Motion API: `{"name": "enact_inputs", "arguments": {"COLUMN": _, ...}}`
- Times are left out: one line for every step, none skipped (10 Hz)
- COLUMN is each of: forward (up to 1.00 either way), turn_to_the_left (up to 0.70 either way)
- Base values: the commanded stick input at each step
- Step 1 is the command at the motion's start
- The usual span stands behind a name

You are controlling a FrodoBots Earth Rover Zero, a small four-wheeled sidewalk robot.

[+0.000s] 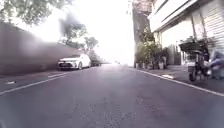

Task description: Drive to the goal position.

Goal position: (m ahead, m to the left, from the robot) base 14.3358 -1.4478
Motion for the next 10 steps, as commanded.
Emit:
{"name": "enact_inputs", "arguments": {"forward": 0.45, "turn_to_the_left": -0.18}}
{"name": "enact_inputs", "arguments": {"forward": 0.45, "turn_to_the_left": -0.06}}
{"name": "enact_inputs", "arguments": {"forward": 0.45, "turn_to_the_left": 0.00}}
{"name": "enact_inputs", "arguments": {"forward": 0.45, "turn_to_the_left": 0.00}}
{"name": "enact_inputs", "arguments": {"forward": 0.45, "turn_to_the_left": 0.00}}
{"name": "enact_inputs", "arguments": {"forward": 0.45, "turn_to_the_left": 0.00}}
{"name": "enact_inputs", "arguments": {"forward": 0.45, "turn_to_the_left": 0.00}}
{"name": "enact_inputs", "arguments": {"forward": 0.45, "turn_to_the_left": 0.00}}
{"name": "enact_inputs", "arguments": {"forward": 0.45, "turn_to_the_left": 0.00}}
{"name": "enact_inputs", "arguments": {"forward": 0.45, "turn_to_the_left": 0.00}}
